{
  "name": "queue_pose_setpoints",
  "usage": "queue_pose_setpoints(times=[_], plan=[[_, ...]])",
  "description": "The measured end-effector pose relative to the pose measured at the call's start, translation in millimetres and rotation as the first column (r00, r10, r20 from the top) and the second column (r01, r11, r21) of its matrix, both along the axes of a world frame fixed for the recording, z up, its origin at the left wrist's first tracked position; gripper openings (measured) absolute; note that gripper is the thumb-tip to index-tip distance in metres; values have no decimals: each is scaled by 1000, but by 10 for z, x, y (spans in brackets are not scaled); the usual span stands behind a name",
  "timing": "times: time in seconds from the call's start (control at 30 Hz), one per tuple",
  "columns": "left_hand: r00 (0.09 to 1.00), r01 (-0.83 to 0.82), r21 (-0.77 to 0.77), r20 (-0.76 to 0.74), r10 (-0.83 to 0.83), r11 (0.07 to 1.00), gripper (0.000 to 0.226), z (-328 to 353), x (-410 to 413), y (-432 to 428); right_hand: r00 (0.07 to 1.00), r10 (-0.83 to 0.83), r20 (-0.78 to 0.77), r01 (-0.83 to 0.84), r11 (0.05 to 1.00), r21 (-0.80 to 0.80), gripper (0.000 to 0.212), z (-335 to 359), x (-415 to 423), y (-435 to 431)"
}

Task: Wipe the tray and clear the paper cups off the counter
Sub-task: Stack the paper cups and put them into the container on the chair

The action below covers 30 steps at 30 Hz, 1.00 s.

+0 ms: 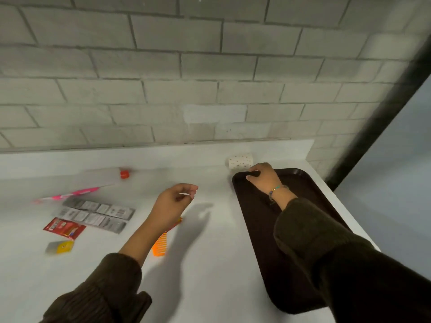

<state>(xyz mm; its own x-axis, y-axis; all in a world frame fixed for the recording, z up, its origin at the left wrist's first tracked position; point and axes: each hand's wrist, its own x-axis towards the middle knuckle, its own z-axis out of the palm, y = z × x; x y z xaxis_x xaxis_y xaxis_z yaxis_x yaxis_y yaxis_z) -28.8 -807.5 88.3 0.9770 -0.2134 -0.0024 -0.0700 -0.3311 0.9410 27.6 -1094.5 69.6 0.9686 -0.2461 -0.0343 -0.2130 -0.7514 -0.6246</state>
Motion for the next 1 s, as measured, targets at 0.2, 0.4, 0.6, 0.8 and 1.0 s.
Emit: queue_pose_setpoints(times=[0.2, 0.4, 0.6, 0.8, 1.0], plan=[[1000, -28, -27, -6, 28, 999, 27, -118, 254, 196, 979, -167, -116, 194, 937, 290, 37, -252, 635, 50], [999, -33, -6, -35, 32, 999, 26, -274, 259, 368, 946, -234, -222, 322, 643, 695, 43, -379, 898, 189], [997, -58, -20, -56, 56, 998, 28, -312, 94, 408, 975, -208, 84, 117, 792, 599, 29, -144, 603, 630], [997, 11, -62, -77, -16, 998, 21, -298, -432, 159, 906, -109, 409, -75, 910, 409, 21, 97, -823, 829], [985, 124, -12, -116, -124, 992, 19, -437, -1287, -207, 880, -108, 462, 20, 981, 191, 16, -1, -2586, 517]])
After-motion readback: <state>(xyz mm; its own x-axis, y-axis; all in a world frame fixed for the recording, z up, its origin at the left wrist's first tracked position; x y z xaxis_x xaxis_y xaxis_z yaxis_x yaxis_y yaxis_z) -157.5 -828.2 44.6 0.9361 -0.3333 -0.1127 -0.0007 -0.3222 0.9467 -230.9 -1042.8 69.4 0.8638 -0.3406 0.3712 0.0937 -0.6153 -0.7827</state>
